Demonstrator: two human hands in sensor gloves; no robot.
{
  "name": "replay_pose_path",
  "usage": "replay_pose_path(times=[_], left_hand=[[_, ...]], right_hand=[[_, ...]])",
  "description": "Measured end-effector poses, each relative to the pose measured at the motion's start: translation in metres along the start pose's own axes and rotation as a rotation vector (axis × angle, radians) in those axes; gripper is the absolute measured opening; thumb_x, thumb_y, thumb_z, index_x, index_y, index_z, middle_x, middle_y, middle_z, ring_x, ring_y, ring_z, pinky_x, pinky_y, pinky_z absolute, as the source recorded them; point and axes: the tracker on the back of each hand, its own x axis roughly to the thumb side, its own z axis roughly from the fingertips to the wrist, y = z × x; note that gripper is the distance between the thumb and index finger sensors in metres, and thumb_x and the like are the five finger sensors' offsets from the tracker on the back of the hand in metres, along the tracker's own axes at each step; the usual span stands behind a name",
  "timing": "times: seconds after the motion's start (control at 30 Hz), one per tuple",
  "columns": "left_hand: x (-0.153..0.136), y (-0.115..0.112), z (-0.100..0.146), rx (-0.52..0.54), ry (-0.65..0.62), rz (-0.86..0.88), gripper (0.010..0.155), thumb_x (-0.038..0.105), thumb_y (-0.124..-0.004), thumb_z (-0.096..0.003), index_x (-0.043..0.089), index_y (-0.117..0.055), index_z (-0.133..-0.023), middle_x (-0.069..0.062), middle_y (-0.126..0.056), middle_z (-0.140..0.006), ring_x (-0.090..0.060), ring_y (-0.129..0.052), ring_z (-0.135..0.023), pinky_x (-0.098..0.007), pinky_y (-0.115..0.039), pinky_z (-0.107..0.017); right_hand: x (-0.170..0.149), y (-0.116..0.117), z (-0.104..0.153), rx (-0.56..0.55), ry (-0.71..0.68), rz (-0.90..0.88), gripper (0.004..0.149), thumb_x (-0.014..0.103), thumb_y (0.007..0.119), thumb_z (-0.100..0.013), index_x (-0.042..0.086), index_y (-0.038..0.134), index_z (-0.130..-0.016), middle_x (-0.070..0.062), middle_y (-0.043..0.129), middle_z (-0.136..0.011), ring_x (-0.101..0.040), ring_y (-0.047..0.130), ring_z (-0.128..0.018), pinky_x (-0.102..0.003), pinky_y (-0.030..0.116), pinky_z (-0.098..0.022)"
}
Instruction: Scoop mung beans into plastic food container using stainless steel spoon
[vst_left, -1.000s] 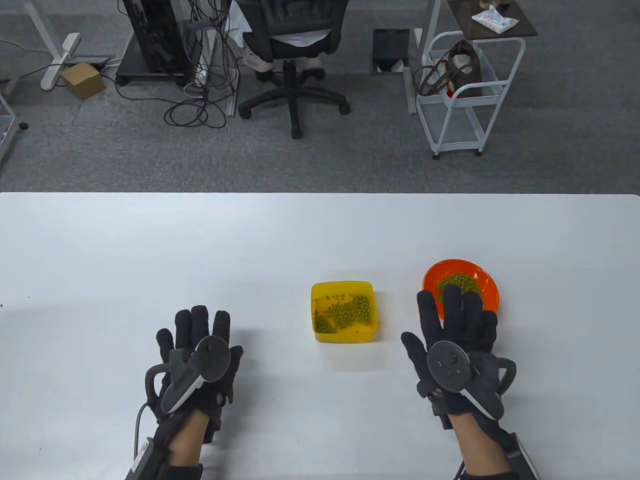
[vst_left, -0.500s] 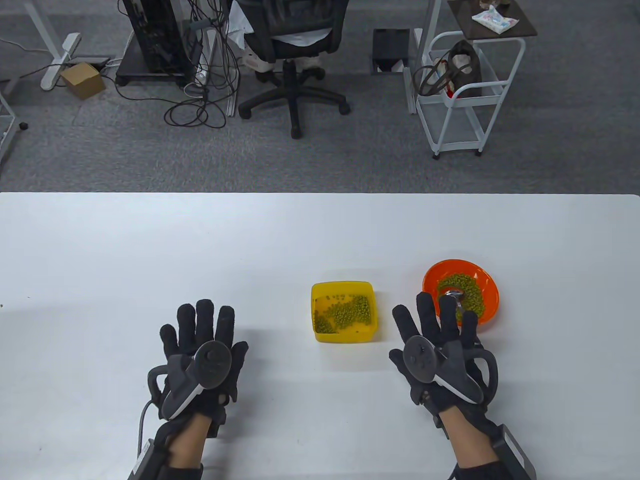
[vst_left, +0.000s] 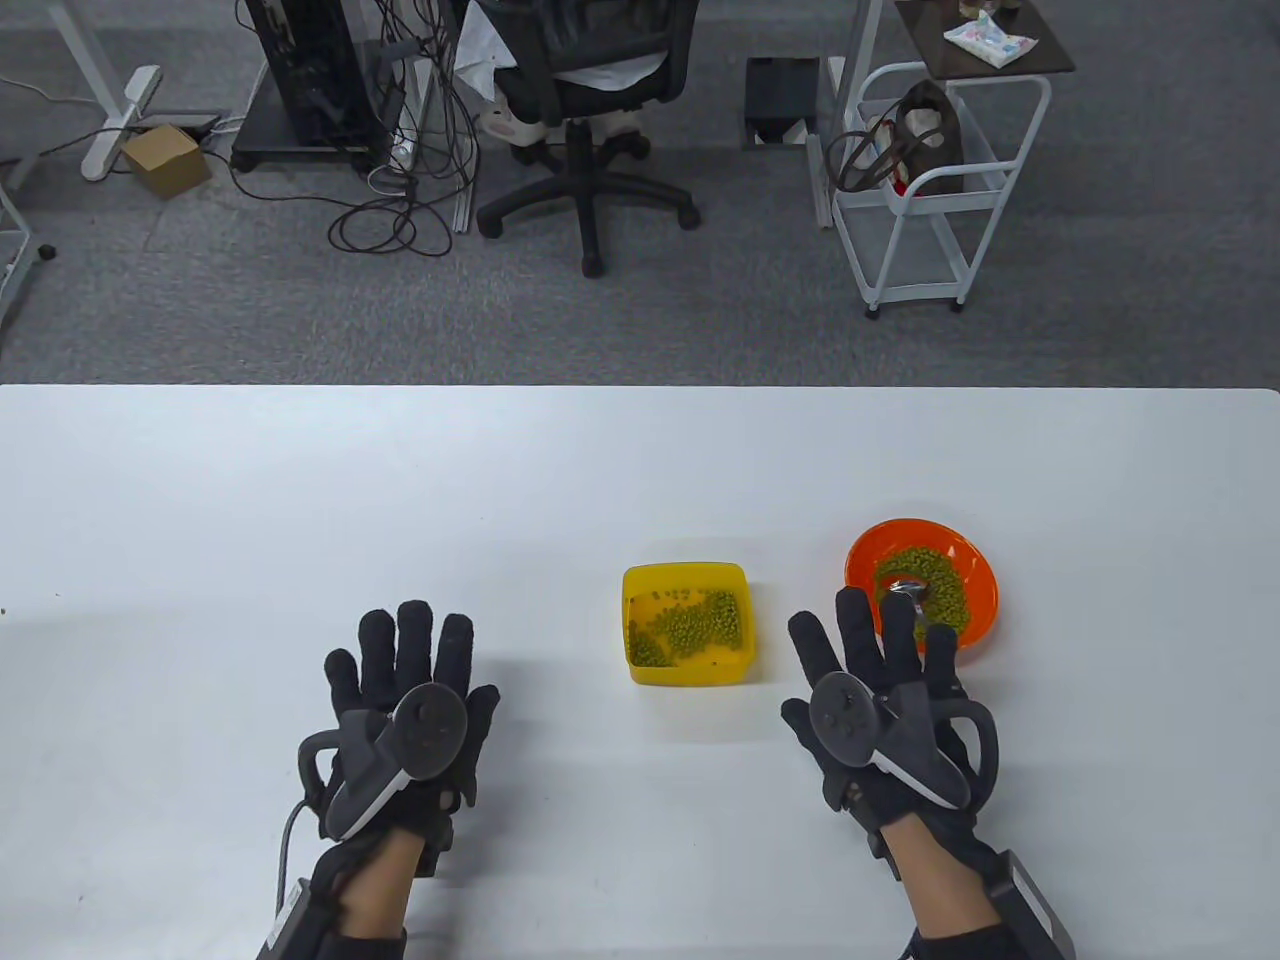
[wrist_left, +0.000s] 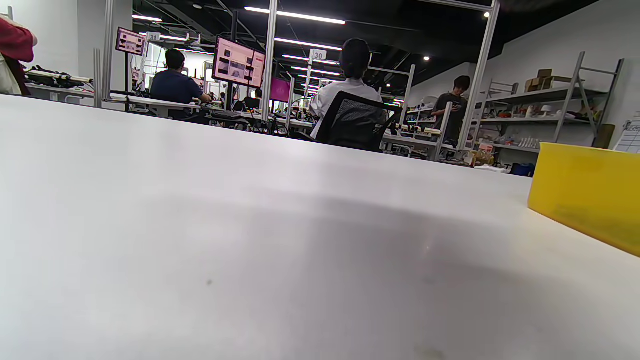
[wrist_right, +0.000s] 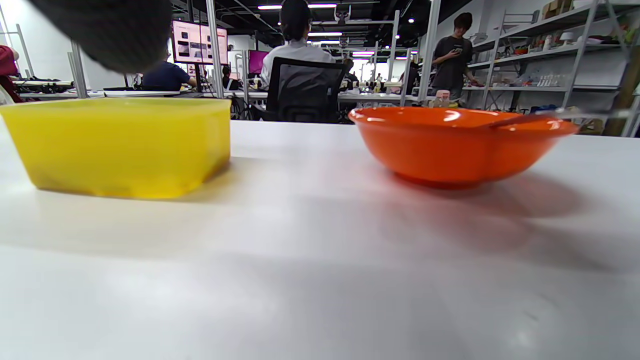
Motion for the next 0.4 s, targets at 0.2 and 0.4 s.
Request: replay_pose_path(times=[0.2,0.4], left_hand=[[0.0011,-0.0002,0.0003,-0.004,-0.005,-0.007,0.072,0.061,-0.056,-0.0456,0.043,-0.022,-0.107,0.001,-0.010,-0.118,-0.038,-0.015,-0.111,-0.068,-0.013,-0.074],[0.0014,-0.0001,0.0006,-0.002,-0.010,-0.008,0.072,0.061,-0.056,-0.0456,0.043,-0.022,-0.107,0.000,-0.011,-0.119,-0.038,-0.015,-0.111,-0.068,-0.013,-0.074]], right_hand=[[0.0019,0.0015,-0.0004,0.008,-0.013,0.013,0.078,0.062,0.070,-0.049,0.045,0.023,-0.108,-0.001,-0.001,-0.115,-0.044,0.003,-0.107,-0.070,0.005,-0.070],[0.0050,0.0047,-0.0018,0.022,-0.022,0.025,0.078,0.061,0.070,-0.049,0.044,0.023,-0.108,-0.001,-0.001,-0.114,-0.043,0.003,-0.107,-0.070,0.005,-0.070]])
